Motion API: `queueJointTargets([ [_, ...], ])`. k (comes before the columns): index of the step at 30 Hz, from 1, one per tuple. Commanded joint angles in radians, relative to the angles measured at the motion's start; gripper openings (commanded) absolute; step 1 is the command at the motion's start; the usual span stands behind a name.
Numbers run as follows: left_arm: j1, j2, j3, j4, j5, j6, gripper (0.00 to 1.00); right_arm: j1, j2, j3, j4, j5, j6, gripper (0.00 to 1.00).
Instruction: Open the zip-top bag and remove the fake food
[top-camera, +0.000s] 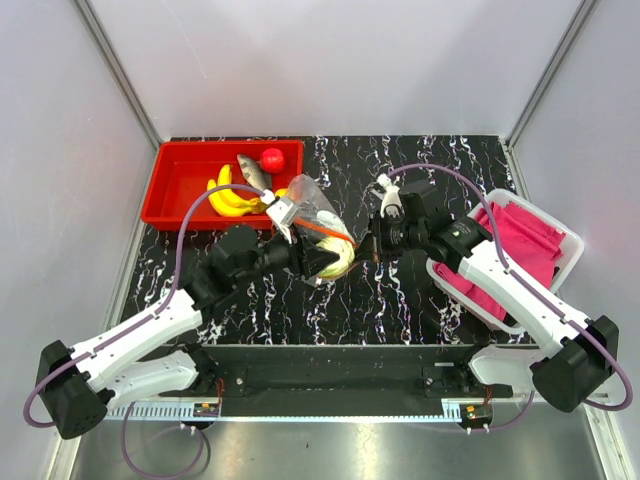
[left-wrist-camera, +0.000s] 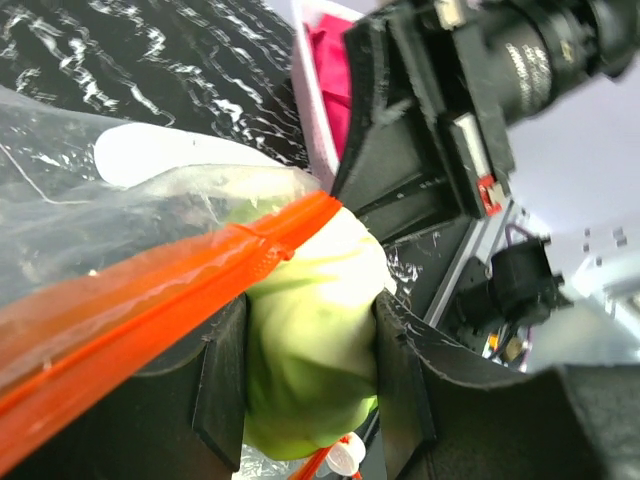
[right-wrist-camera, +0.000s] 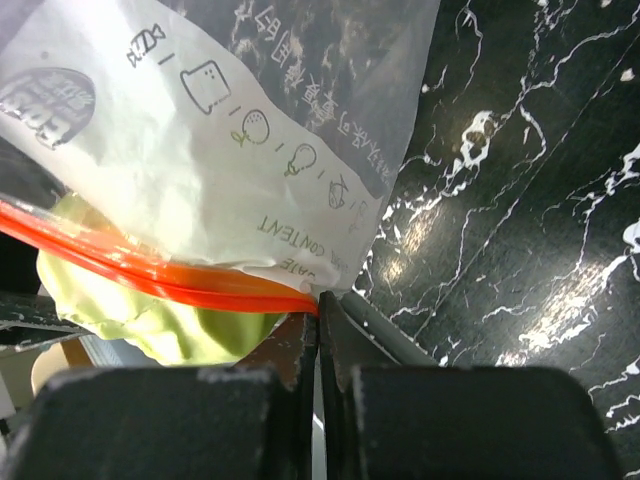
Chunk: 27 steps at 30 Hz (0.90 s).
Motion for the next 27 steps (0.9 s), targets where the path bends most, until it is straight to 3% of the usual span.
queueJointTargets([
  [1,-0.021,-0.079,0.025,0.109,0.402,0.083,0.0,-0.089,0.021,0.013,-0.019,0.229,-0.092,0.0],
  [7,-0.02,-0.037,0.085,-0.013,0.507,0.148,0.0,-0.148,0.014,0.055,-0.051,0.23,-0.114,0.0],
  [15,-0.02,-0.035,0.073,-0.049,0.545,0.14,0.0,-0.199,0.038,0.079,-0.07,0.233,-0.109,0.0],
  [18,-0.021,-0.046,0.099,-0.081,0.383,0.113,0.0,-0.221,0.04,0.092,-0.103,0.294,-0.092,0.0],
  [19,-0.021,-0.044,0.122,-0.158,0.159,0.044,0.0,-0.221,0.026,0.091,-0.111,0.305,-0.083,0.0],
  [21,-0.02,-0.035,0.171,-0.22,-0.049,-0.082,0.0,-0.221,0.006,0.082,-0.103,0.273,-0.081,0.0],
  [22,-0.02,-0.027,0.174,-0.246,-0.173,-0.213,0.0,-0.221,-0.012,0.068,-0.094,0.257,-0.078,0.0],
  [24,-0.023,-0.017,0.156,-0.216,-0.243,-0.391,0.0,-0.212,-0.041,0.05,-0.062,0.215,-0.062,0.0],
  [27,-0.04,0.012,0.128,-0.141,-0.395,-0.482,0.0,-0.176,-0.068,0.01,-0.011,0.213,-0.057,0.0],
])
